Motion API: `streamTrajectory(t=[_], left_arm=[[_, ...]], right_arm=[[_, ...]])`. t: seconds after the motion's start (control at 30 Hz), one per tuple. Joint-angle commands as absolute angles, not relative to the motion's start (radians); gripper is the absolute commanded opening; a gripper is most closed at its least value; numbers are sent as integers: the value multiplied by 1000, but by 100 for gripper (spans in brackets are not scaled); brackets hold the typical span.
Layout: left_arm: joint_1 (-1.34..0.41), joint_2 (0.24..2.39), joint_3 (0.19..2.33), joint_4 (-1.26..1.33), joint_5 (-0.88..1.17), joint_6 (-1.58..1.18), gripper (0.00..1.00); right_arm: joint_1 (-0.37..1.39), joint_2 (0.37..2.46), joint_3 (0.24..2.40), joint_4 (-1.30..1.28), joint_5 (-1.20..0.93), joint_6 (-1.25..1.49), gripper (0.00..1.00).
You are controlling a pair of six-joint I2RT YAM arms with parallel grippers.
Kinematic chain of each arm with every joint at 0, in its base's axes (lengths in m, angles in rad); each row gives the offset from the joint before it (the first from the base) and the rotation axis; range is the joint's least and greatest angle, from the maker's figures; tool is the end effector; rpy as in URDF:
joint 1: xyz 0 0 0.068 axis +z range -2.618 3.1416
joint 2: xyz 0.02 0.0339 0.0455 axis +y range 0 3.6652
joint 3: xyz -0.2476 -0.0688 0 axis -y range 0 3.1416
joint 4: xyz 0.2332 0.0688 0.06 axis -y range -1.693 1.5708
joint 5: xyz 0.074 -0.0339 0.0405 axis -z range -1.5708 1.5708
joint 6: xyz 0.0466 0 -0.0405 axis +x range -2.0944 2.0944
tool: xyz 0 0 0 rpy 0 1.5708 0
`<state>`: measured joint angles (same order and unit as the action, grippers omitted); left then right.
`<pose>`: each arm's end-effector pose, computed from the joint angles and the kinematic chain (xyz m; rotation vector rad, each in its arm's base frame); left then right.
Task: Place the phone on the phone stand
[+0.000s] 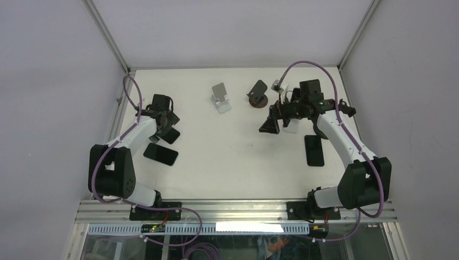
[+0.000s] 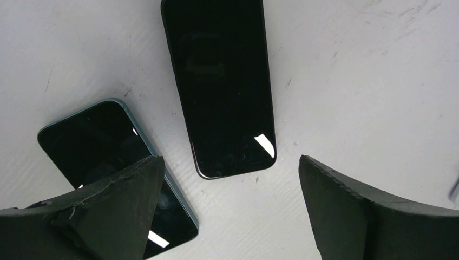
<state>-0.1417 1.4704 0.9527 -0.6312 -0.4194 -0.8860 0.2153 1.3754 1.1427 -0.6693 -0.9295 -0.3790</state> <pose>0.2752 -0.0201 0.1902 -1.0422 2.3482 0.2055 0.2615 0.0954 0.2811 -1.0160 2.0020 1.0424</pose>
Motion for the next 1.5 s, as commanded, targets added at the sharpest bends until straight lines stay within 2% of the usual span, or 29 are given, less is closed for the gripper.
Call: streamTrajectory(t=[0.0,0.4,1.47], left_arm=[[-126,1492,1002,-647,-445,-874,99],[-114,1511,1009,-647,-402,-841,99],[-94,1565,1034,-654,-398,-808,99]], right_arm=[[226,1398,1152,-631,-927,-339,99],[313,1429,1188,-653,-677,-316,99],[332,1441,1183,-658,-678,-333,99]])
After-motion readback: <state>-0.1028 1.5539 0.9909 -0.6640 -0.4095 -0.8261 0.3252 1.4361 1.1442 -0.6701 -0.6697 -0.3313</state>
